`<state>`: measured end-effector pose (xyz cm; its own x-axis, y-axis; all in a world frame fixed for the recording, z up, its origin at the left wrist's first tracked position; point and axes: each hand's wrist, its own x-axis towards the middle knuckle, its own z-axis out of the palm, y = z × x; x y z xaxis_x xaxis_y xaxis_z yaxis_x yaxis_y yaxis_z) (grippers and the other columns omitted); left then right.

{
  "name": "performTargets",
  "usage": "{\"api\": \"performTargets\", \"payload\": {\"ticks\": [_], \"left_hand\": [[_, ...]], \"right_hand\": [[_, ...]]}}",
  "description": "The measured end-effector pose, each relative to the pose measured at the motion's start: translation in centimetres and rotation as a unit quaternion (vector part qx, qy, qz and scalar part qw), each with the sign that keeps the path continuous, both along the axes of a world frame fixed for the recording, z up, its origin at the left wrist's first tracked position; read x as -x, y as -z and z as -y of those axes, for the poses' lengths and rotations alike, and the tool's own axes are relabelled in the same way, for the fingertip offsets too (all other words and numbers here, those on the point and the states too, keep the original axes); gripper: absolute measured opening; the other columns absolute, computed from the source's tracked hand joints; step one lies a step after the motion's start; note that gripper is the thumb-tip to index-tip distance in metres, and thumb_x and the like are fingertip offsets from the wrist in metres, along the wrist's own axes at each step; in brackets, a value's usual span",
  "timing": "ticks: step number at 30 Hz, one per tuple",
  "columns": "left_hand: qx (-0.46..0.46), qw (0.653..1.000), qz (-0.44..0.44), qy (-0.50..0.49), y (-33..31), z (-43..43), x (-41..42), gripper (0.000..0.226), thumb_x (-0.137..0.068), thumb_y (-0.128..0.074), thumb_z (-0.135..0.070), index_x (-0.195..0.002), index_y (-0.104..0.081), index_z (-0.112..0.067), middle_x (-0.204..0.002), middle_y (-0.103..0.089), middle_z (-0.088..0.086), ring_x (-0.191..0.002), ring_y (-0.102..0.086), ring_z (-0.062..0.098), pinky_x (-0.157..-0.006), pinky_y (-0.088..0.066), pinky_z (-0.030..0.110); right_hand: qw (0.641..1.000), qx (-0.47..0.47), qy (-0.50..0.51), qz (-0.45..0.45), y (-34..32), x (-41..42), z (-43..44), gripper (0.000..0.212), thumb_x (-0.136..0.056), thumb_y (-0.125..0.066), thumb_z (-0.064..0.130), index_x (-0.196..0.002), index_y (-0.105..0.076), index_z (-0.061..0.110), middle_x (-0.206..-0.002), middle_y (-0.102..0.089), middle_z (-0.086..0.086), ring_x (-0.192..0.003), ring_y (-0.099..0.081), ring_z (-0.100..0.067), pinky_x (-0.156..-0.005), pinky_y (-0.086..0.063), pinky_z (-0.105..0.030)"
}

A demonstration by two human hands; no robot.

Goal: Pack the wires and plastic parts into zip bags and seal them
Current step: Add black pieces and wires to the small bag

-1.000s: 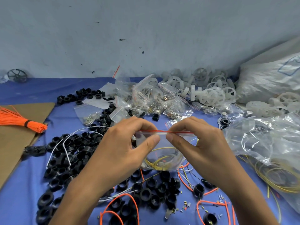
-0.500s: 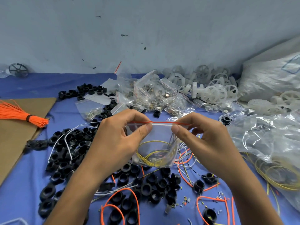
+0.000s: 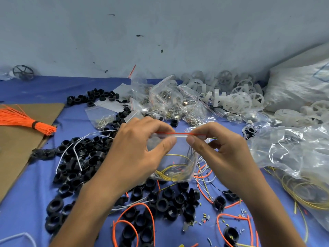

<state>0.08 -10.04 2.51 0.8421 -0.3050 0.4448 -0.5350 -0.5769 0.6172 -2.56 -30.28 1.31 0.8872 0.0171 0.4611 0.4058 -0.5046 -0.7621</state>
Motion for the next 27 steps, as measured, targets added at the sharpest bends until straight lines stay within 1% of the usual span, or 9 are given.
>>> {"api": "performTargets", "payload": {"ticks": [2,3,9,14,16,20,23,25,27], "left_hand": [[0.009,1.000,0.008,0.010,-0.1,0.3,0.1,0.012,-0.091,-0.066,-0.041,-0.094,-0.071,-0.030,-0.092,-0.066,-0.019,-0.098,-0.058,0.006,-0.092,-0.045,0.039],[0.022,1.000,0.004,0.018,-0.1,0.4,0.2,0.010,-0.092,-0.068,-0.037,-0.093,-0.071,-0.028,-0.091,-0.066,-0.018,-0.097,-0.058,0.007,-0.090,-0.046,0.041],[0.047,0.998,0.007,0.030,-0.3,0.4,0.3,0.012,-0.088,-0.066,-0.036,-0.087,-0.071,-0.024,-0.086,-0.065,-0.015,-0.095,-0.060,0.011,-0.085,-0.048,0.040],[0.032,0.999,0.019,0.026,-0.5,0.5,0.4,0.013,-0.089,-0.064,-0.038,-0.093,-0.071,-0.028,-0.090,-0.065,-0.017,-0.098,-0.059,0.009,-0.088,-0.046,0.036],[0.046,0.998,-0.001,0.035,-0.4,0.5,0.5,0.014,-0.090,-0.063,-0.041,-0.096,-0.071,-0.030,-0.094,-0.065,-0.019,-0.099,-0.060,0.009,-0.088,-0.049,0.037],[0.052,0.998,-0.008,0.033,-0.2,0.6,0.5,0.014,-0.090,-0.062,-0.041,-0.094,-0.069,-0.030,-0.093,-0.064,-0.018,-0.098,-0.060,0.011,-0.085,-0.051,0.040],[0.054,0.998,0.000,0.022,-0.2,0.6,0.6,0.014,-0.090,-0.062,-0.040,-0.093,-0.069,-0.029,-0.091,-0.064,-0.018,-0.099,-0.059,0.011,-0.087,-0.050,0.040],[0.059,0.998,0.002,0.024,-0.3,0.7,0.6,0.014,-0.090,-0.062,-0.040,-0.093,-0.069,-0.028,-0.091,-0.064,-0.018,-0.099,-0.059,0.011,-0.087,-0.050,0.041],[0.065,0.997,0.007,0.028,-0.3,0.7,0.6,0.013,-0.090,-0.061,-0.039,-0.093,-0.069,-0.028,-0.094,-0.063,-0.019,-0.098,-0.059,0.011,-0.087,-0.051,0.040]], "right_hand": [[1.000,0.006,-0.006,0.006,0.0,0.1,-0.4,0.011,-0.089,-0.071,0.024,-0.089,-0.067,0.034,-0.084,-0.064,0.010,-0.069,-0.059,-0.012,-0.060,-0.047,-0.029],[1.000,0.004,-0.010,0.007,-0.1,0.1,-0.4,0.009,-0.089,-0.070,0.024,-0.089,-0.067,0.033,-0.084,-0.064,0.010,-0.072,-0.060,-0.012,-0.061,-0.047,-0.032],[1.000,-0.005,-0.020,0.014,-0.2,0.4,-0.6,0.005,-0.090,-0.069,0.029,-0.089,-0.066,0.033,-0.085,-0.065,0.009,-0.081,-0.063,-0.013,-0.064,-0.049,-0.030],[0.999,-0.018,-0.031,0.012,-0.2,0.4,-0.7,0.005,-0.089,-0.065,0.030,-0.092,-0.063,0.034,-0.086,-0.063,0.005,-0.061,-0.056,-0.009,-0.056,-0.047,-0.031],[0.999,-0.026,-0.034,0.010,-0.1,0.4,-0.7,0.004,-0.089,-0.066,0.031,-0.092,-0.064,0.033,-0.085,-0.062,0.005,-0.060,-0.056,-0.010,-0.055,-0.048,-0.034],[0.998,-0.033,-0.042,0.013,0.1,0.3,-0.9,0.003,-0.089,-0.067,0.030,-0.090,-0.066,0.033,-0.083,-0.063,0.009,-0.071,-0.060,-0.012,-0.058,-0.048,-0.025],[0.998,-0.040,-0.047,0.014,0.4,0.2,-0.9,0.003,-0.090,-0.067,0.032,-0.093,-0.066,0.034,-0.082,-0.064,0.010,-0.068,-0.059,-0.011,-0.057,-0.047,-0.023],[0.997,-0.051,-0.057,0.006,0.7,0.0,-1.0,0.006,-0.090,-0.067,0.039,-0.095,-0.066,0.036,-0.085,-0.066,0.010,-0.061,-0.057,-0.012,-0.054,-0.050,-0.032],[0.994,-0.075,-0.078,-0.029,1.1,-0.3,-1.0,0.013,-0.089,-0.068,0.043,-0.099,-0.066,0.036,-0.088,-0.069,0.008,-0.064,-0.062,-0.022,-0.056,-0.053,-0.045]]}}
